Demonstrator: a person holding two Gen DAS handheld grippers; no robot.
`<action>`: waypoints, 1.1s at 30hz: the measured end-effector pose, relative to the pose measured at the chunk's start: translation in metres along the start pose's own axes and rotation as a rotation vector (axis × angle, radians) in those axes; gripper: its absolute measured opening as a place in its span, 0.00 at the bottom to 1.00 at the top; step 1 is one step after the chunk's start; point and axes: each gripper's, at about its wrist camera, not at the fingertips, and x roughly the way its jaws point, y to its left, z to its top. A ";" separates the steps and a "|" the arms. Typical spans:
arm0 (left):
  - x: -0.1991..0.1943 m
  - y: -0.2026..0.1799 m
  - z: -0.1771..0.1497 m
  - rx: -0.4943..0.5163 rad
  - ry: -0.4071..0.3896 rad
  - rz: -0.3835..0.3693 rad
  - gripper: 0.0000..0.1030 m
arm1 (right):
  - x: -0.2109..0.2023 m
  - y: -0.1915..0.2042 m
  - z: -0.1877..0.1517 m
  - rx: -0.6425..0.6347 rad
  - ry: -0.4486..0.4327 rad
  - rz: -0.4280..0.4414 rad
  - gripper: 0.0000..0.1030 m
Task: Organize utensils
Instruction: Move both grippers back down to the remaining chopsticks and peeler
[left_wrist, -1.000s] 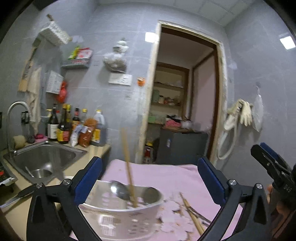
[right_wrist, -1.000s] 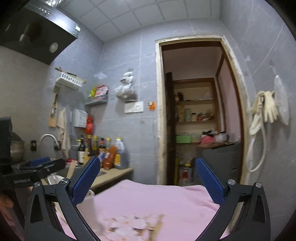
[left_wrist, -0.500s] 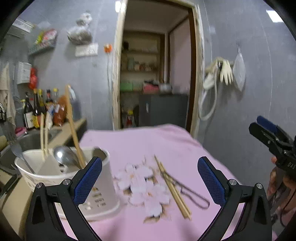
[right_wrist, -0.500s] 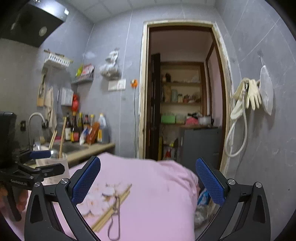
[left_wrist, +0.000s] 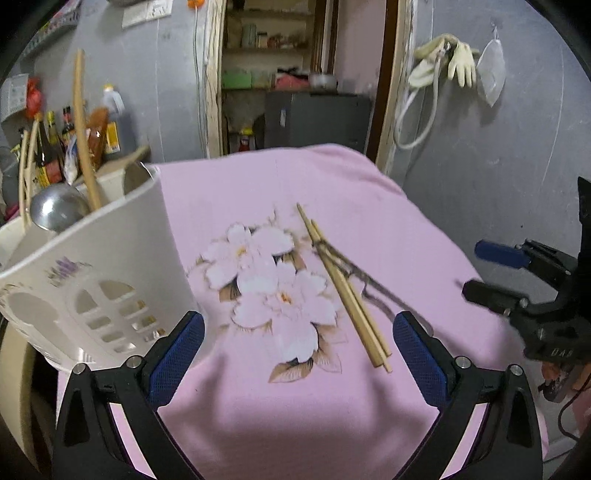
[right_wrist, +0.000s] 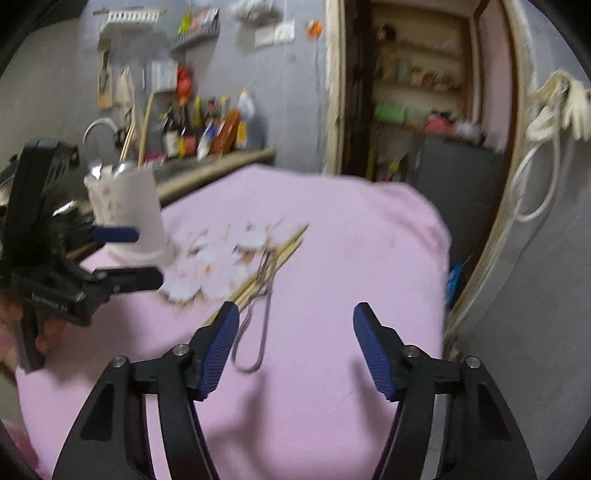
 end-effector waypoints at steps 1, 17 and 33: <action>0.002 0.000 0.000 0.001 0.014 -0.007 0.90 | 0.005 0.003 -0.001 -0.010 0.031 0.014 0.58; 0.025 0.004 0.001 -0.023 0.164 -0.101 0.43 | 0.053 0.032 -0.011 -0.155 0.233 0.045 0.22; 0.074 -0.014 0.032 0.000 0.226 -0.112 0.16 | 0.040 0.000 -0.012 -0.100 0.184 -0.047 0.21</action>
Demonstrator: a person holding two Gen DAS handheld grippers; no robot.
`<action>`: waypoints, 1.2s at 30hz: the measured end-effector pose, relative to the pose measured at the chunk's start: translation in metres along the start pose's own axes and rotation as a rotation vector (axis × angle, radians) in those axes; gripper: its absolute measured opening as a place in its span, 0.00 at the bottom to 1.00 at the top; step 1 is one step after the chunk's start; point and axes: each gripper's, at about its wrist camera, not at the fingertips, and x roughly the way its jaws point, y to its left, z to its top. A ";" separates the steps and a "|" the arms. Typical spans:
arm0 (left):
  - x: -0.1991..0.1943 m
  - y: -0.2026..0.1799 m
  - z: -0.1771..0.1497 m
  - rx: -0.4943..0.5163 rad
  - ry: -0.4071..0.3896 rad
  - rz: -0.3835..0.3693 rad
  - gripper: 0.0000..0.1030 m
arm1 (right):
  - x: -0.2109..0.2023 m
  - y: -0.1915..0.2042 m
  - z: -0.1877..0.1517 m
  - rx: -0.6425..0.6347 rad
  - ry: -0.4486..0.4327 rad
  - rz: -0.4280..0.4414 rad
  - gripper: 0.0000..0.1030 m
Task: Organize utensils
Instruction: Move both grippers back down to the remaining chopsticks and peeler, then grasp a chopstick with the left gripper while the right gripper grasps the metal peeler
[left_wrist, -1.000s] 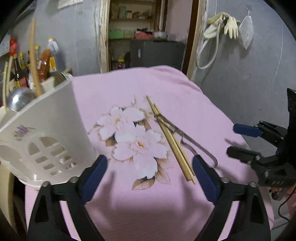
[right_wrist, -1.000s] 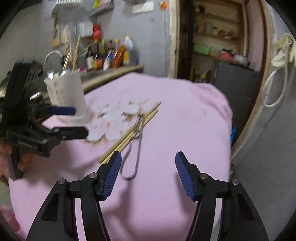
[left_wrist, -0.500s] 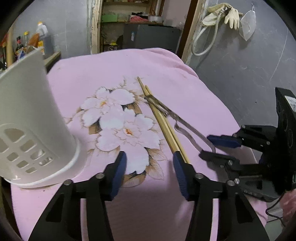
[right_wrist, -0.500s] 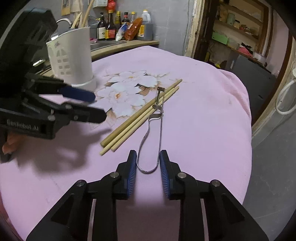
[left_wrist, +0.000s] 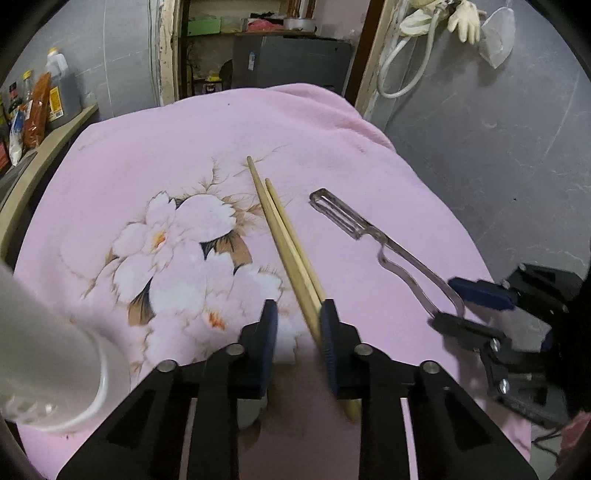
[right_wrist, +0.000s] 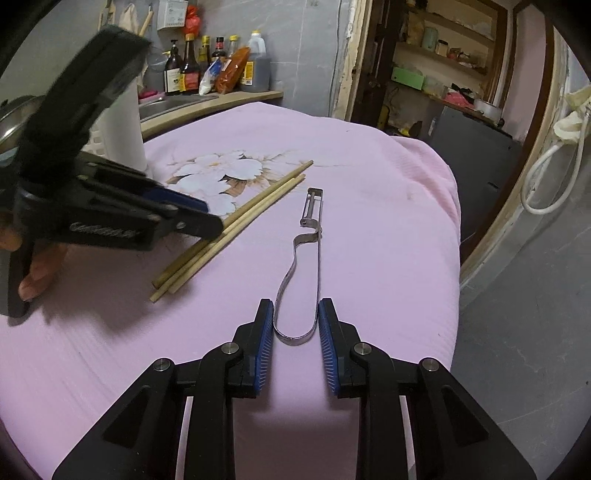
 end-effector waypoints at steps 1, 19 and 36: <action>0.003 0.001 0.003 -0.008 0.009 -0.002 0.15 | 0.000 0.000 -0.001 0.001 -0.002 -0.003 0.21; -0.013 0.014 -0.013 -0.038 0.043 0.024 0.05 | -0.011 -0.005 -0.008 0.022 0.016 0.019 0.22; -0.029 0.015 -0.022 -0.022 0.081 -0.004 0.06 | 0.040 -0.038 0.051 0.141 0.106 0.124 0.31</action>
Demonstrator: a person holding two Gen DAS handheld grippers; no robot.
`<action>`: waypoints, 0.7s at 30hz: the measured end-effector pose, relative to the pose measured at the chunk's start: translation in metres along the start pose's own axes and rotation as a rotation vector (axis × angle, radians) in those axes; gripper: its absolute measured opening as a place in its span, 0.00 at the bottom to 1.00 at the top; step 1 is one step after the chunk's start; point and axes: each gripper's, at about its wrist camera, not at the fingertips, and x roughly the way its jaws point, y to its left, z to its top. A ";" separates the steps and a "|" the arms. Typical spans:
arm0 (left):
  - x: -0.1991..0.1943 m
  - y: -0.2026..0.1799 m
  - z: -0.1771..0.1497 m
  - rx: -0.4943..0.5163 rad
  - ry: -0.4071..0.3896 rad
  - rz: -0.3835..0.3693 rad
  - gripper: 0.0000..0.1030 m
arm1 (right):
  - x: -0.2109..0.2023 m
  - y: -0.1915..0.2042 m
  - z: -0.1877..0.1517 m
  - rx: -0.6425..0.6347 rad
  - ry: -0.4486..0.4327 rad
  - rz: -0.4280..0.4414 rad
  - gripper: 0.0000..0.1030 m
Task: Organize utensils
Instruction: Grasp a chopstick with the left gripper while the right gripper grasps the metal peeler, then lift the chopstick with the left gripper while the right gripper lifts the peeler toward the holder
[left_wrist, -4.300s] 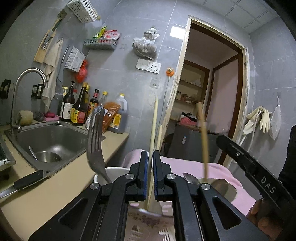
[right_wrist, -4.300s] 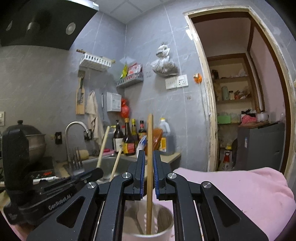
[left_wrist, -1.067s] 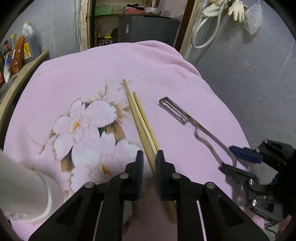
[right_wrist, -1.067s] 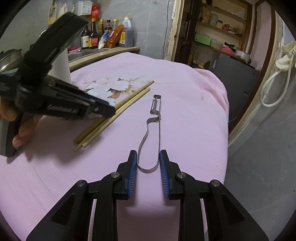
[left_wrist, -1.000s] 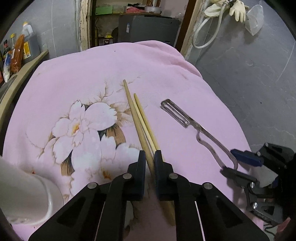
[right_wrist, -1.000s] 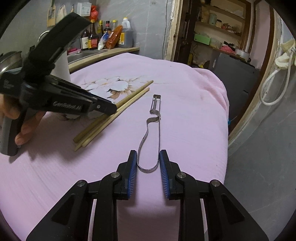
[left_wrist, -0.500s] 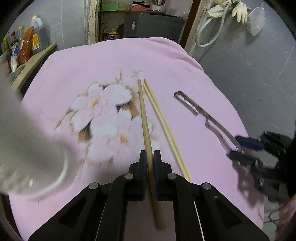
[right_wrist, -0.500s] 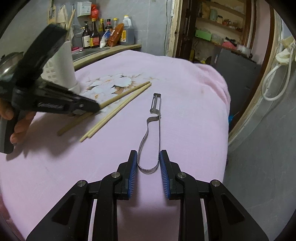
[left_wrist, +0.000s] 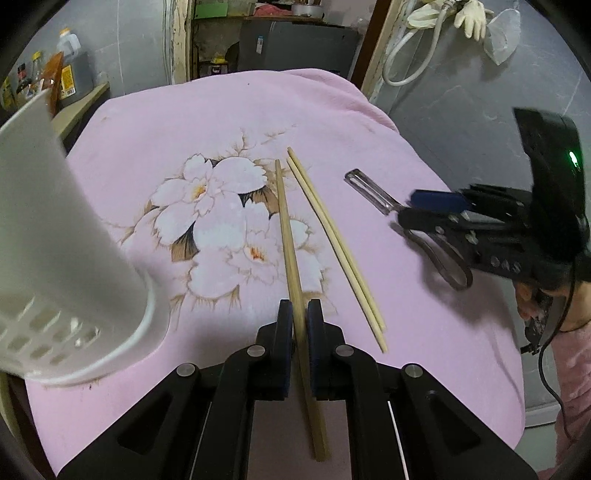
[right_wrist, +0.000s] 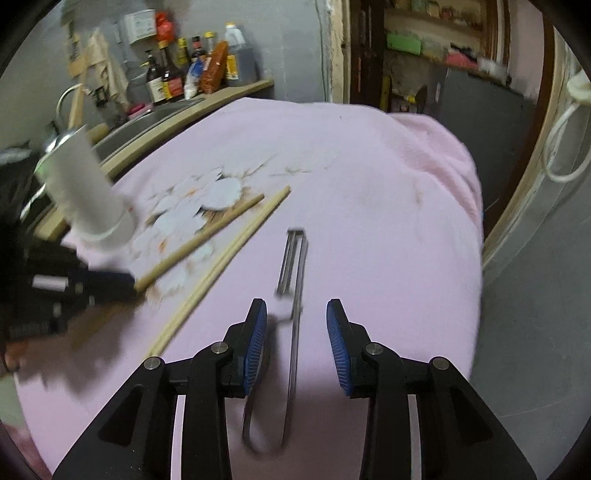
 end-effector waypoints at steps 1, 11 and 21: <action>0.000 0.000 0.001 -0.001 0.003 0.001 0.06 | 0.005 -0.003 0.006 0.015 0.010 0.005 0.31; 0.021 0.008 0.029 -0.047 0.028 0.010 0.06 | 0.028 0.000 0.020 0.011 0.055 -0.009 0.20; 0.011 0.003 0.015 -0.064 -0.066 0.033 0.04 | 0.010 0.011 0.002 0.040 -0.060 -0.021 0.10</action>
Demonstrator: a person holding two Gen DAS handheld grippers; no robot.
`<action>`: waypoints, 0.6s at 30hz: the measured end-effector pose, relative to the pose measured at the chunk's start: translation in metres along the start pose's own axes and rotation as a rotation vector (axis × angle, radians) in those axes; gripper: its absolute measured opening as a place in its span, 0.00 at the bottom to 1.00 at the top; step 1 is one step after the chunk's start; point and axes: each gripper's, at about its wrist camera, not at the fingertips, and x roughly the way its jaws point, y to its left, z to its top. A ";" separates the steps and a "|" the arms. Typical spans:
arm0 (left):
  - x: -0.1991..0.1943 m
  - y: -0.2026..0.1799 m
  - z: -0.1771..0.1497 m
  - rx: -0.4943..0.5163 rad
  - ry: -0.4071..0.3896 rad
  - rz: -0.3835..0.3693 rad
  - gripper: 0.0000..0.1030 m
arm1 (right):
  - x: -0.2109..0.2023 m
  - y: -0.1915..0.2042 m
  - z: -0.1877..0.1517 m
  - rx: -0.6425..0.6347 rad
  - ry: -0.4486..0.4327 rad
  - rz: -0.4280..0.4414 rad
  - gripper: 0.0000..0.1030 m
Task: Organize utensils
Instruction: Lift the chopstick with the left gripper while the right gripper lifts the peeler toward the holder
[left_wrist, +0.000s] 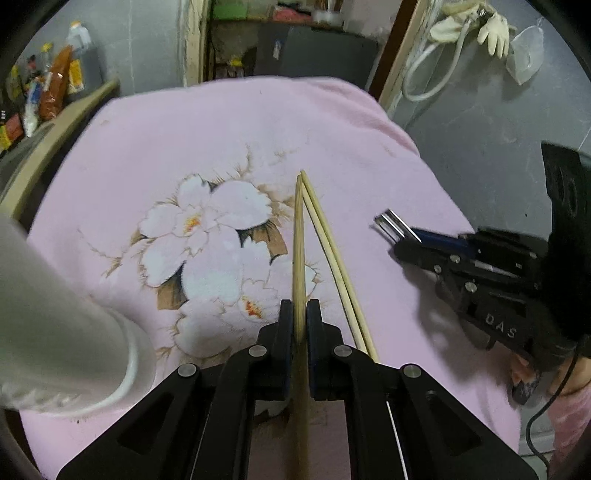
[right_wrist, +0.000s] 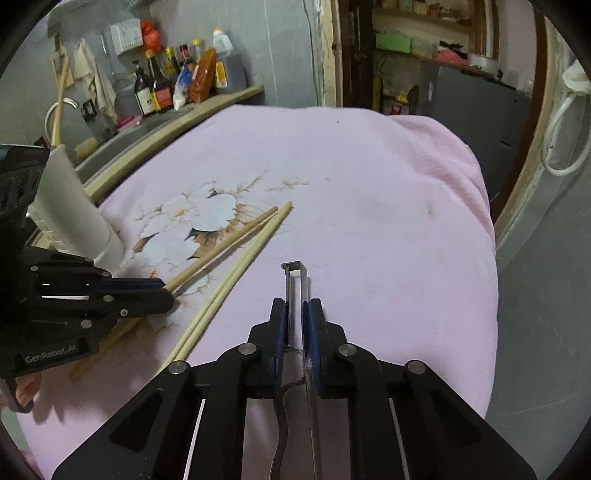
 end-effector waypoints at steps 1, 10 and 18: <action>-0.005 -0.001 -0.003 -0.001 -0.029 0.002 0.04 | -0.003 0.001 -0.003 -0.001 -0.018 -0.004 0.10; -0.069 -0.014 -0.032 0.000 -0.413 0.032 0.04 | -0.072 0.031 -0.035 -0.032 -0.395 -0.126 0.10; -0.110 -0.015 -0.039 -0.027 -0.700 0.139 0.04 | -0.127 0.060 -0.046 -0.014 -0.749 -0.267 0.09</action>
